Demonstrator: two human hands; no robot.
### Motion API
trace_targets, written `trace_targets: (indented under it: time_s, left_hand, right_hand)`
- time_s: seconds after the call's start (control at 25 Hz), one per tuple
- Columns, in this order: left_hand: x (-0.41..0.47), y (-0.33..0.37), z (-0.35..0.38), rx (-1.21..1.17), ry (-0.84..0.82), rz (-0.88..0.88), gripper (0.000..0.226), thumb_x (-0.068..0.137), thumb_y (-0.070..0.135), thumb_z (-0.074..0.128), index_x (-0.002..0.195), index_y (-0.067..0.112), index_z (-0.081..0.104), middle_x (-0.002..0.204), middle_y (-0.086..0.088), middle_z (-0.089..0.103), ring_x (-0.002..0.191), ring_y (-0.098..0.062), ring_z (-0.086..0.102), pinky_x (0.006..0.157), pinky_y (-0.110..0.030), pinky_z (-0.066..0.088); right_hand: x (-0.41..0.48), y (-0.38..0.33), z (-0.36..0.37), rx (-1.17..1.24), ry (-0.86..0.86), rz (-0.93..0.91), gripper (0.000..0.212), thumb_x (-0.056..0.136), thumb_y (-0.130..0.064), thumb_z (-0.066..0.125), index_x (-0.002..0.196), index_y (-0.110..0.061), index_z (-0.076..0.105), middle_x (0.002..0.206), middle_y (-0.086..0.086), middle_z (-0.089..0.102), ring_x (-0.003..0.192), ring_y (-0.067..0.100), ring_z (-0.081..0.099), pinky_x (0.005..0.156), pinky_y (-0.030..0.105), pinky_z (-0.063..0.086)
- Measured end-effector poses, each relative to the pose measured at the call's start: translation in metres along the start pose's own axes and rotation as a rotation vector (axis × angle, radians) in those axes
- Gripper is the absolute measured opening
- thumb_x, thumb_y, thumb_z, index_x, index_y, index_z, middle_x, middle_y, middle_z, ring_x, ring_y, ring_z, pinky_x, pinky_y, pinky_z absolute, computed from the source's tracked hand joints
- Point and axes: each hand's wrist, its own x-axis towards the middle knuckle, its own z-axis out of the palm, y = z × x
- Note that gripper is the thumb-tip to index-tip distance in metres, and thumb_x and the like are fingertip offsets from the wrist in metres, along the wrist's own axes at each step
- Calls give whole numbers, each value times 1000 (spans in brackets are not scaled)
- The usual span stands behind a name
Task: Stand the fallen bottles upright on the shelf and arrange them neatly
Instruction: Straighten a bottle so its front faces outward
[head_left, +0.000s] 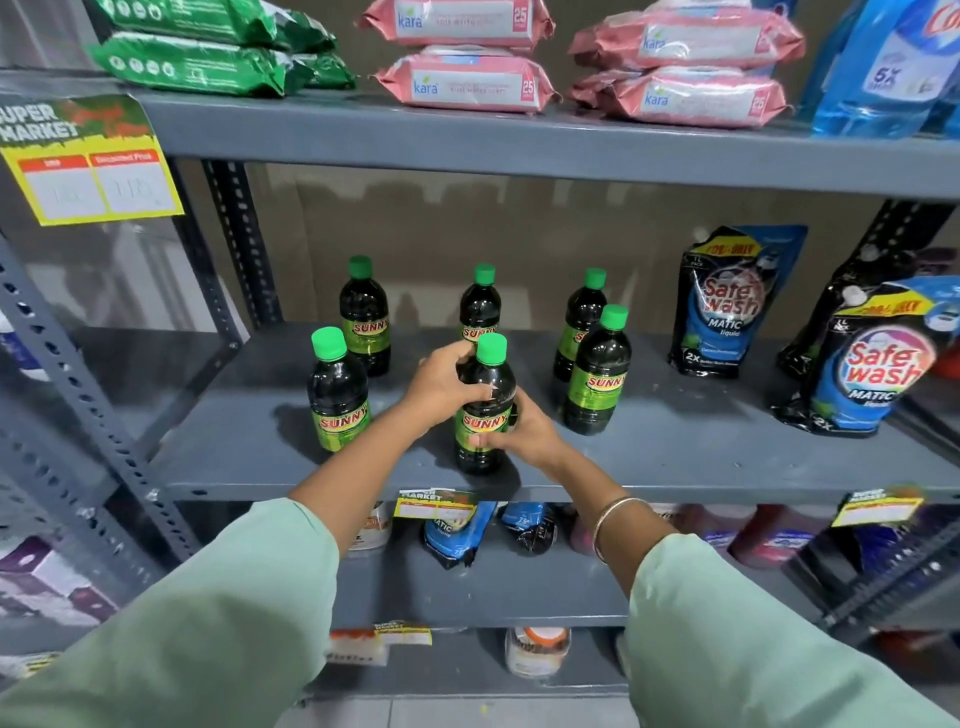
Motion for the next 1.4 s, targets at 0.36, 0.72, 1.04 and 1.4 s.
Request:
trace_targets:
  time_s: [0.36,0.72,1.04,1.4]
  left_hand:
    - [4,74,54,40,511,387,38,73,17,71,108,13,56,108,-8,55,100,-23,53,84,-26,41]
    - [83,83,130,23,72,-124,56,75,14,71,126,11,48,129,-13,57,116,-26,52,90,-27,38]
    - [77,77,139,-56,131,-126,43,70,7,73,110,7,60,114,-15,66,106,-27,59,93,-33,44]
    - [45,81,136,-28,55,-82,32,69,9,74,99,9,63,103,-12,69,94,-25,61,89,-40,49]
  right_hand:
    - [-13,25,-83,78,574,-92,36,77,-30,70,101,-12,50,92,9,60,90,26,58,78,31,48]
    - [44,72,-158,-3,121,46,82,58,-16,85,126,-6,39,130,17,52,121,31,50,105,50,40]
    - [38,72,-158,81,61,27,59,65,3,77,118,-4,53,115,15,64,102,24,59,97,38,47]
    - [-9,62,-160,124,-3,57,56,65,6,75,116,-2,53,109,13,63,103,27,59,98,44,47]
